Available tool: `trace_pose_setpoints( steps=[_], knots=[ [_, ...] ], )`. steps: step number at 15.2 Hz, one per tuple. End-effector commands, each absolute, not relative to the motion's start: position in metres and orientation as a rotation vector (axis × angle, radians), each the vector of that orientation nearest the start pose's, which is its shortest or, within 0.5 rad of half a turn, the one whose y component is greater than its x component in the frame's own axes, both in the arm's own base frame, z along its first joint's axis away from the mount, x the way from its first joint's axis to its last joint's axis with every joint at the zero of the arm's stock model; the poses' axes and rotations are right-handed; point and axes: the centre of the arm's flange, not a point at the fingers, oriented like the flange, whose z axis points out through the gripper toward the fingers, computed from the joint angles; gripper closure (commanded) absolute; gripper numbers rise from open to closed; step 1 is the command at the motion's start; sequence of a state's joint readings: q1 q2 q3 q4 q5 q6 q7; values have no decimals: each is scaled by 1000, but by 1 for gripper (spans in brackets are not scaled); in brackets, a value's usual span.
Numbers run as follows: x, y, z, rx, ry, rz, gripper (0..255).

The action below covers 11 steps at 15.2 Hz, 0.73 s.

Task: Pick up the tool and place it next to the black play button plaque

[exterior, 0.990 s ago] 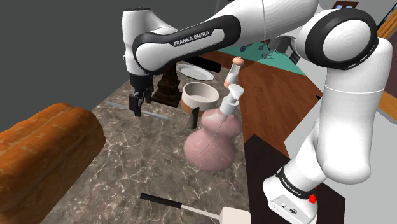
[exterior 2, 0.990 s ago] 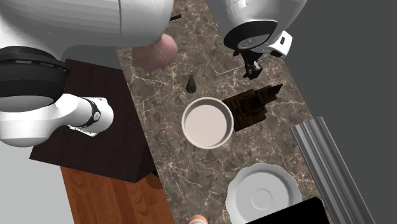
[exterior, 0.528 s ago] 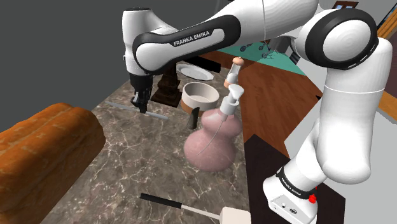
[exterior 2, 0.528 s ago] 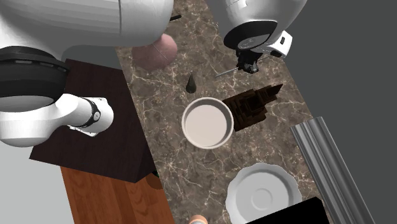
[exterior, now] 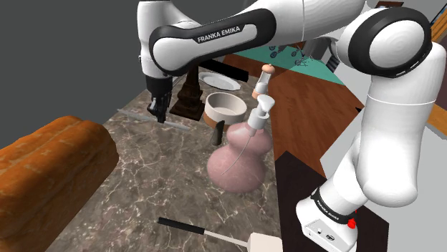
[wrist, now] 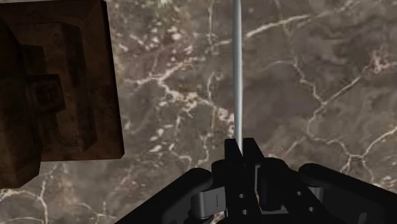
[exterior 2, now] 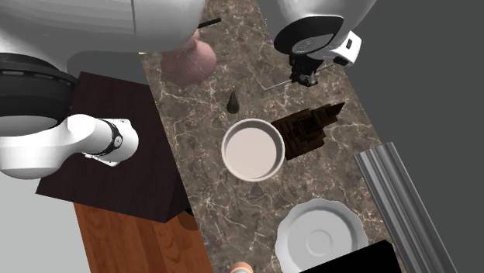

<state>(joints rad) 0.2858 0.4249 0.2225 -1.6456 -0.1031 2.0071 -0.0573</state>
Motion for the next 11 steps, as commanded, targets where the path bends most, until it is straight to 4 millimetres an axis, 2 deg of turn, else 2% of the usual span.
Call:
trace_pose_setpoints(
  steps=[1,11],
  knots=[
    [590,304,380,-3014,-924,80,255],
    [590,304,433,-3014,-924,80,255]
  ],
)
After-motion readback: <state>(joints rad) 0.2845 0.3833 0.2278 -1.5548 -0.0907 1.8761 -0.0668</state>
